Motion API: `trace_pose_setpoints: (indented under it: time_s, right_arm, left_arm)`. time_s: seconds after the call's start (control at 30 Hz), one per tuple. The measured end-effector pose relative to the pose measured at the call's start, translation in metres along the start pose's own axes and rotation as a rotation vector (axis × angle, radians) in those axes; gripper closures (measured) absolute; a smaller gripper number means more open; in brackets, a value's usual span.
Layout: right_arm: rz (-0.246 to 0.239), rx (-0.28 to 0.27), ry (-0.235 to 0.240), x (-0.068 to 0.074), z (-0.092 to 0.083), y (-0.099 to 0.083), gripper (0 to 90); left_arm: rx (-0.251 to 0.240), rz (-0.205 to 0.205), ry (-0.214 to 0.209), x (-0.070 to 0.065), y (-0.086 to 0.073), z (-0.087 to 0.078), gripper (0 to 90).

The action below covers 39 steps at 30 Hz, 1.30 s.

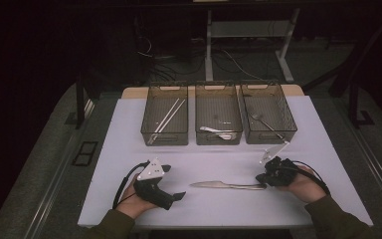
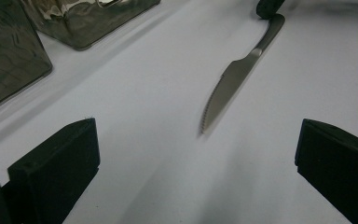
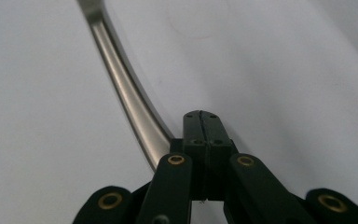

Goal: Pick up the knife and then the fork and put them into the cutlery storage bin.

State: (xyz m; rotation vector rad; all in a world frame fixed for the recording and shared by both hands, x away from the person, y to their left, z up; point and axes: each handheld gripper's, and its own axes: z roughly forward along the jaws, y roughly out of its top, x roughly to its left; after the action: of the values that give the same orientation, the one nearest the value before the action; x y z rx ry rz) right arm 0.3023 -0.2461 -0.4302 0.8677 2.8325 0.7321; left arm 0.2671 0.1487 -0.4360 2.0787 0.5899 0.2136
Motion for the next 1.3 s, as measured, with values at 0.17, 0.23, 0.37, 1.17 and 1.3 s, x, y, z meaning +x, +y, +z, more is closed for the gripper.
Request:
trace_pose_setpoints:
  time_s: [0.17,0.23,0.37,1.17,1.3]
  right_arm:
    - [0.010,0.001,0.014,0.001,-0.002,-0.002,88.7]
    - [0.027,-0.013,0.015,-0.003,-0.005,-0.001,82.3]
    - [0.038,-0.050,0.052,-0.005,-0.015,0.000,64.2]
    - [-0.266,0.060,0.148,0.030,0.002,0.056,55.0]
    - [-0.299,0.105,0.142,0.034,0.008,0.065,63.7]
  left_arm:
    - [0.000,0.000,-0.002,0.000,0.000,0.000,0.0]
    - [0.000,0.000,-0.002,0.000,0.000,0.000,0.0]
    - [0.000,0.001,-0.001,0.000,0.000,0.000,0.0]
    - [0.002,0.008,-0.006,0.004,-0.002,-0.001,0.0]
    - [0.007,0.016,-0.006,0.005,-0.002,-0.001,0.0]
